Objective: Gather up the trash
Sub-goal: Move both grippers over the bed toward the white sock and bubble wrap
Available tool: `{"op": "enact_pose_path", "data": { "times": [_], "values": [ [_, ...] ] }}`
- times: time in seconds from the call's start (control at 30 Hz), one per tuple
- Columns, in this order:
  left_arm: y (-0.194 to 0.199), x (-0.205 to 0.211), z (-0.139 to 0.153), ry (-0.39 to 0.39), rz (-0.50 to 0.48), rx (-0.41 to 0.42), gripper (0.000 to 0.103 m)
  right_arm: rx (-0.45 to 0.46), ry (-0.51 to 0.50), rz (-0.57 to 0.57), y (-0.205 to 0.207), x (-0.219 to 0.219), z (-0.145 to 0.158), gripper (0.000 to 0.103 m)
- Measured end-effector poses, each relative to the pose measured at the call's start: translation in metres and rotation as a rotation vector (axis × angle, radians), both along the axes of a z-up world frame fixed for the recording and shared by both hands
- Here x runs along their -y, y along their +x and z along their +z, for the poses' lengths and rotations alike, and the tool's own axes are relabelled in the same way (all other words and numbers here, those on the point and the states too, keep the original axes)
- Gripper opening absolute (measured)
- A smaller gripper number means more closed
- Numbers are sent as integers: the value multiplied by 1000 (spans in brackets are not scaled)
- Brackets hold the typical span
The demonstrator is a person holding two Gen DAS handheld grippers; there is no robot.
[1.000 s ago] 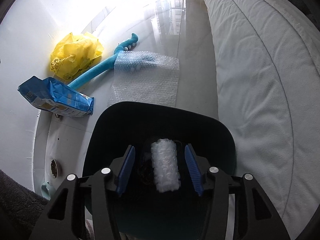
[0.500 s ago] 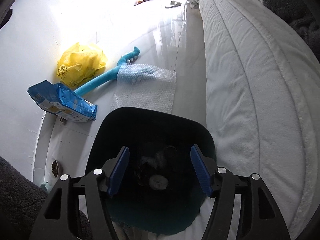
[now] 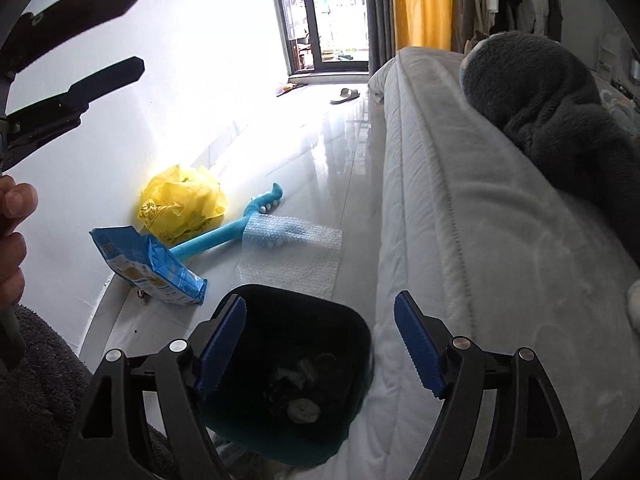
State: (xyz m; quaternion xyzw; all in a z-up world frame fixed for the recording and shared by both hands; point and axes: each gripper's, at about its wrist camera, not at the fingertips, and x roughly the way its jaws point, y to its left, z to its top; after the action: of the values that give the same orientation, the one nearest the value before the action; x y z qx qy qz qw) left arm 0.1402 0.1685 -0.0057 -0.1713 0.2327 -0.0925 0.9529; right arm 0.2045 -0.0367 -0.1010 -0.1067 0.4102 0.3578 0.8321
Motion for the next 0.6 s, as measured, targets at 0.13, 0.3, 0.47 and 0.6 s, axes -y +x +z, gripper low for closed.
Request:
{"op": "enact_pose_path", "data": {
  "times": [0.13, 0.3, 0.47, 0.6],
  "values": [
    [12, 18, 0, 15, -19, 3, 84, 13, 16, -55, 10, 27, 5, 78],
    [20, 39, -1, 32, -47, 13, 93, 32, 36, -117, 19, 57, 11, 80],
    [30, 54, -5, 20, -70, 7, 95, 52, 48, -162, 22, 83, 19, 81],
    [37, 69, -4, -6, -99, 14, 96, 59, 53, -204, 25, 106, 25, 83]
  ]
}}
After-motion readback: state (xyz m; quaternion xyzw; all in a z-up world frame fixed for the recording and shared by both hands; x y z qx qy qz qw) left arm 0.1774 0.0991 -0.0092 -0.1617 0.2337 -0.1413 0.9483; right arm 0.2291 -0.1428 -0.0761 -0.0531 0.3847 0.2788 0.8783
